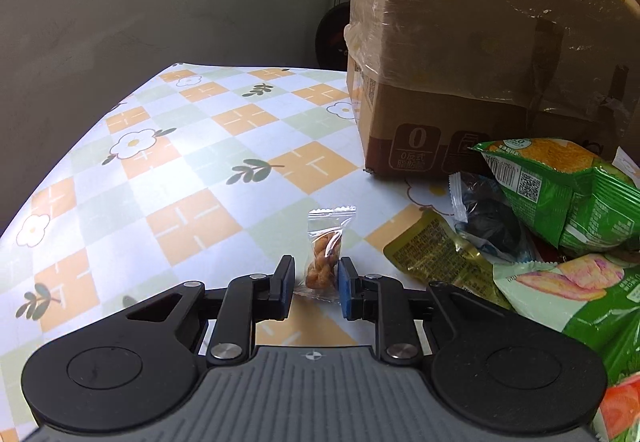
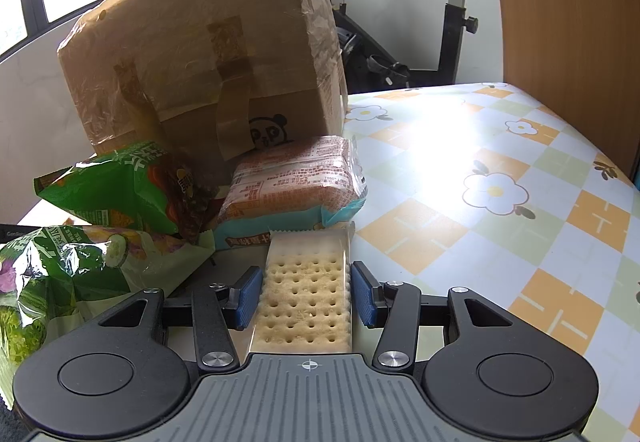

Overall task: Organize snacks
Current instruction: 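Close left tool on small clear nut packet while right tool grasps square cracker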

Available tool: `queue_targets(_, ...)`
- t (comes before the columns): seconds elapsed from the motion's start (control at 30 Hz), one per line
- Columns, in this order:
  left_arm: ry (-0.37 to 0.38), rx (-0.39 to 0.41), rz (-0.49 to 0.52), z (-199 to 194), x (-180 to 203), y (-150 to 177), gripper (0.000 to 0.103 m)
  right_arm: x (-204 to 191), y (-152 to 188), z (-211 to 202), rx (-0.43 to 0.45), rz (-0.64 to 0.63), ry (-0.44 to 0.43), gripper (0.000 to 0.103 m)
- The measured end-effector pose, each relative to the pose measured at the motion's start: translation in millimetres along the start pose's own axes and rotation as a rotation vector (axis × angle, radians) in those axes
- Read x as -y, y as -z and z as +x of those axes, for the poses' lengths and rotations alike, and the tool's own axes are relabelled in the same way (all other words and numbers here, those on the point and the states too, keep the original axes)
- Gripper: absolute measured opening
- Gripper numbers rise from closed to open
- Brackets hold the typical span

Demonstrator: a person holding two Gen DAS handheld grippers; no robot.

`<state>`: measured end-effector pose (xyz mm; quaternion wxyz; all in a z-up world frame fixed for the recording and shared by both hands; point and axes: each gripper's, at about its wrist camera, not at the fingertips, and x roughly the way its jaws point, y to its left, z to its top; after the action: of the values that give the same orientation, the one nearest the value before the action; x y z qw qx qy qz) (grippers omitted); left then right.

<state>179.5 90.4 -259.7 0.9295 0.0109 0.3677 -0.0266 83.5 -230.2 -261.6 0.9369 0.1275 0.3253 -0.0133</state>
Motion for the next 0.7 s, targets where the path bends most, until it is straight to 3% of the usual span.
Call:
queue_targets(0.27,0.003,-0.008,-0.049,-22.0,0.7,16.5,0.020,0.5,0.0,-0.1,0.000,0.002,-0.002,0.045)
queue_targets(0.37,0.013,-0.005,-0.044,-25.2,3.1,18.0,0.021,0.3,0.0,-0.3,0.000,0.000,-0.001,0.045)
queue_targets(0.47,0.013,-0.003,-0.046,-24.0,2.1,17.0,0.031,0.5,0.0,-0.4,0.000,0.000,-0.001,0.045)
queue_targets(0.7,0.010,-0.002,-0.031,-13.4,5.2,12.8,0.032,0.6,0.1,-0.4,0.001,0.002,-0.002,0.045)
